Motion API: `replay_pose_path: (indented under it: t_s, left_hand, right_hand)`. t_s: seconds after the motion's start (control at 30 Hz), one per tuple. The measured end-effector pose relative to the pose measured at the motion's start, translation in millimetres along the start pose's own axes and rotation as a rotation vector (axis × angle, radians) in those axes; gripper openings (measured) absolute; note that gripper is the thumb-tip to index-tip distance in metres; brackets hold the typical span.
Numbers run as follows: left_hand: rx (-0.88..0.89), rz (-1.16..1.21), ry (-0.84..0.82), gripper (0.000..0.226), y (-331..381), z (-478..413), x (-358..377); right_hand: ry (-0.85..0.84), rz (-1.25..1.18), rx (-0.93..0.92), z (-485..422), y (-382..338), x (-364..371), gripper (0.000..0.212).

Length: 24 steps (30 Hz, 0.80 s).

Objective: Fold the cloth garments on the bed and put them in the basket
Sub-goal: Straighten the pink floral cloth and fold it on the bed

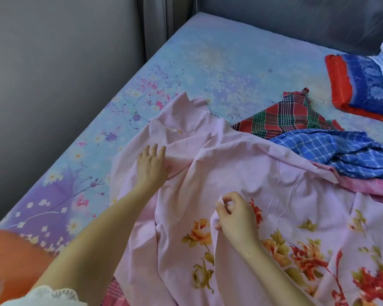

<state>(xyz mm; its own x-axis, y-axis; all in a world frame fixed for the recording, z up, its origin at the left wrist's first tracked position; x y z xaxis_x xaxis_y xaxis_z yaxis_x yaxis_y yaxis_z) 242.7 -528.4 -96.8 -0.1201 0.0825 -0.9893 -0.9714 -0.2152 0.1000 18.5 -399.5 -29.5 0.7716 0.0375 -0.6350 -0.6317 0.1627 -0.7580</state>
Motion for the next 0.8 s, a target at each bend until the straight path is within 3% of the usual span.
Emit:
replay_pose_path:
  t_s: [0.1,0.2,0.33,0.5,0.57,0.7,0.8]
  left_hand:
    - [-0.004,-0.057,-0.116,0.027,3,-16,13]
    - [-0.089,0.134,-0.071,0.015,-1,-11,-2]
    - [-0.012,0.423,-0.024,0.026,19,21,-49]
    - [0.304,0.463,-0.01,0.042,47,105,-134]
    - [0.394,0.498,-0.08,0.038,57,143,-159]
    - [0.478,0.632,-0.32,0.005,76,197,-189]
    - [0.581,0.722,-0.575,0.008,96,245,-202]
  right_hand:
    - [0.015,-0.011,0.013,-5,15,-3,0.02]
    - [0.035,0.013,0.028,-5,23,-12,0.02]
    - [0.111,0.017,0.022,2,19,-34,0.015]
    - [0.22,-0.113,0.054,26,10,-67,0.01]
    - [0.264,-0.158,0.049,43,5,-82,0.01]
    - [0.322,-0.216,0.059,70,5,-112,0.012]
    - [0.355,-0.243,0.053,96,5,-140,0.012]
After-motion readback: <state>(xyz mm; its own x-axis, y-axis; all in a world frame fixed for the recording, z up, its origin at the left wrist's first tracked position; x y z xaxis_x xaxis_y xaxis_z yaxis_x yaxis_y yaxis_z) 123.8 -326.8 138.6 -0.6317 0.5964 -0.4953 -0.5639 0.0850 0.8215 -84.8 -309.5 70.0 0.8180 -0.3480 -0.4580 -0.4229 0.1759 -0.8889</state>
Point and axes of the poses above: each hand's wrist, its own z-axis away from the middle knuckle, its own x-axis out of the palm, y = z × x, the point moved 8 cm from there along -z, towards the middle knuckle, and after that the axes turned 9 degrees about -x, right-handed, at the moved point
